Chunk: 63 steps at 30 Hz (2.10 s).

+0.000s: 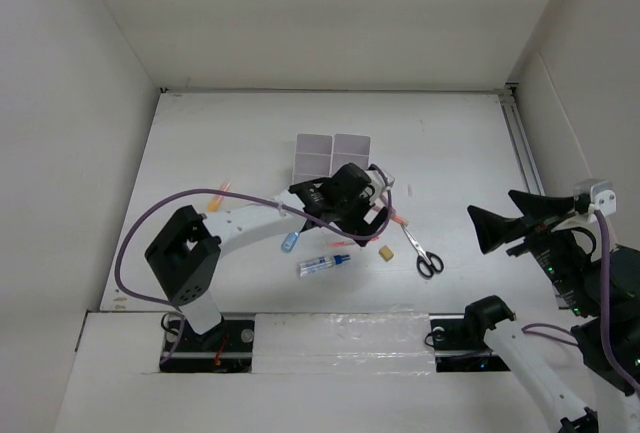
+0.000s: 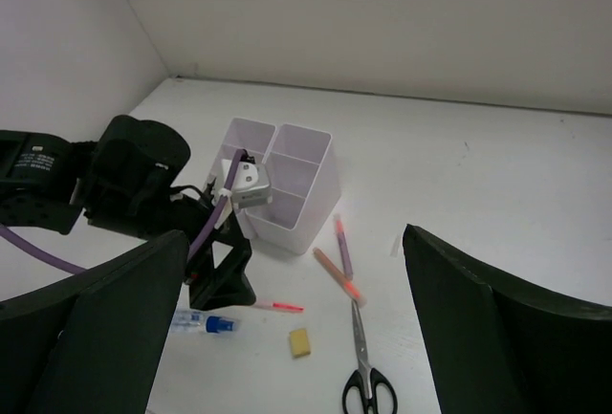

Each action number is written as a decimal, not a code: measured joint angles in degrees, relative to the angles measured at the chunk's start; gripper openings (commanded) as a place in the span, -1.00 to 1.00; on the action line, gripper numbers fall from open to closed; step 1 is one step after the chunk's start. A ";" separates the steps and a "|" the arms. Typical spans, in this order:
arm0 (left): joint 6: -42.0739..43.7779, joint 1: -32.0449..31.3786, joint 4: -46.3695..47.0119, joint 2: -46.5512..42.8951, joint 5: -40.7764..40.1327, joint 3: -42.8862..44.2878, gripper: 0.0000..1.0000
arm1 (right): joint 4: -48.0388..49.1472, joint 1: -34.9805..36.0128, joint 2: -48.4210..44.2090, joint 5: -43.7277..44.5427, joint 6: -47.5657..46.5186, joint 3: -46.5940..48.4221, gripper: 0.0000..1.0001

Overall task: Sort the stationery into containers
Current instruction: Pick up the pen from the center of the board.

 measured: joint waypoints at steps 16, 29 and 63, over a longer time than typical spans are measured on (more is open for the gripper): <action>-0.02 -1.90 1.51 8.15 -1.75 -0.02 0.96 | 0.00 0.00 -0.52 -1.05 0.00 0.31 1.00; -0.09 -3.48 2.67 10.54 -4.04 -0.63 0.83 | 0.00 0.00 -0.59 -1.66 0.00 -0.57 1.00; -0.13 -4.09 2.62 11.91 -4.98 -1.03 0.08 | -1.97 0.00 -3.52 -0.04 0.37 1.77 1.00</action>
